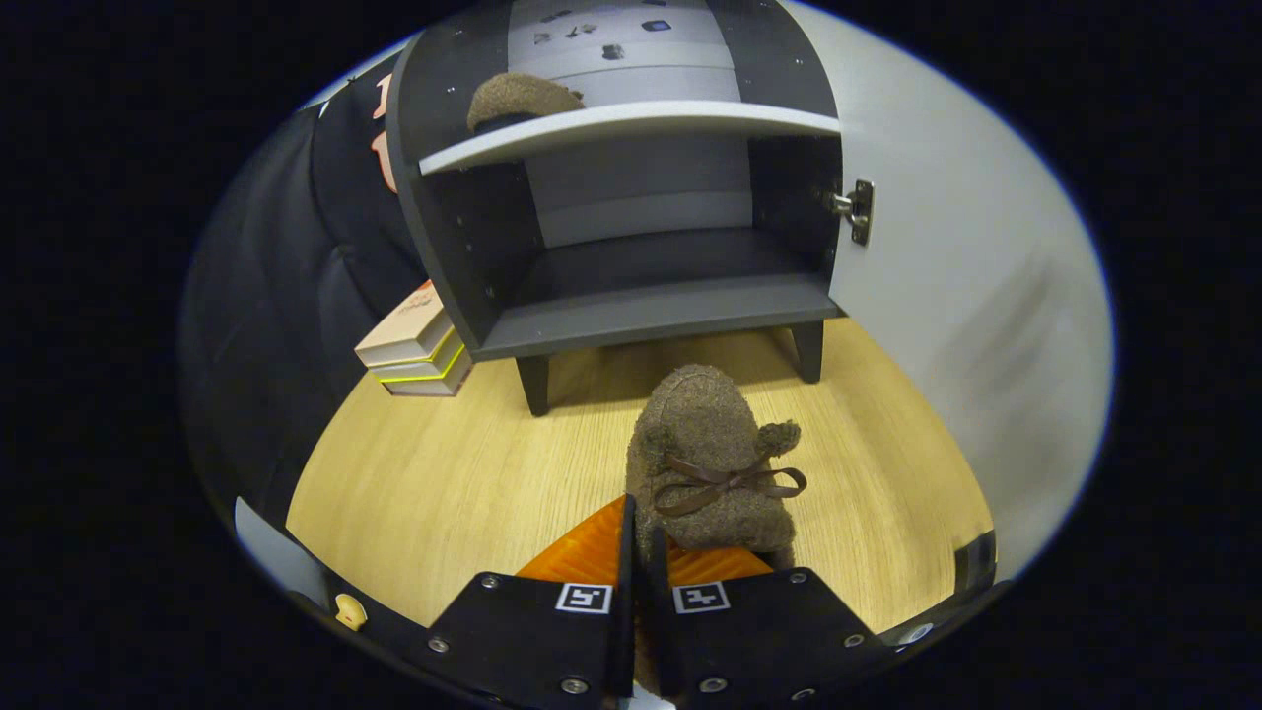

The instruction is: Open the shoe cabinet door, grab the shoes and put them into the shoe cabinet, then close the shoe cabinet door.

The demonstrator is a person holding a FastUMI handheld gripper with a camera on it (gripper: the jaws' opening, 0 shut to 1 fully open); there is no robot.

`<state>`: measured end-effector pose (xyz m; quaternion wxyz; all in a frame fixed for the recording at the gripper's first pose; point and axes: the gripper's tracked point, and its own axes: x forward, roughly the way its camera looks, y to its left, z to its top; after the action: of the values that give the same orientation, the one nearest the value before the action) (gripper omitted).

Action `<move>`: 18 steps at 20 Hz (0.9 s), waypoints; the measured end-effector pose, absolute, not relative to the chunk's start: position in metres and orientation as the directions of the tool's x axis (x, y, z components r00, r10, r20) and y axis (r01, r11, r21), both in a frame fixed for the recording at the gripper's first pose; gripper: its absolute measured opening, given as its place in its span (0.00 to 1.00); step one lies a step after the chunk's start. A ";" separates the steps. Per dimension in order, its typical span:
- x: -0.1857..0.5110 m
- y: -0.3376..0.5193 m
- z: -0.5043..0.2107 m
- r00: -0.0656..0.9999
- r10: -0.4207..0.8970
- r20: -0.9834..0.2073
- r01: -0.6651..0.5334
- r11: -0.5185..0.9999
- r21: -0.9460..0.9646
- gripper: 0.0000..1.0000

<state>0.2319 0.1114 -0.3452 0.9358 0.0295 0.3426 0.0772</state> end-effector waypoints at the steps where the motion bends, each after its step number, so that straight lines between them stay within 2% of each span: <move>1: 0.233 0.111 -0.331 0.767 0.163 -0.621 -0.125 0.987 0.105 0.09; 10: 0.270 0.110 -0.211 0.866 0.149 -0.478 -0.157 0.987 0.024 0.09; 18: 0.325 0.119 -0.148 0.895 0.157 -0.417 -0.182 0.983 -0.020 0.09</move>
<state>0.3249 0.1192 -0.1485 0.9730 -0.0294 0.2118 0.0869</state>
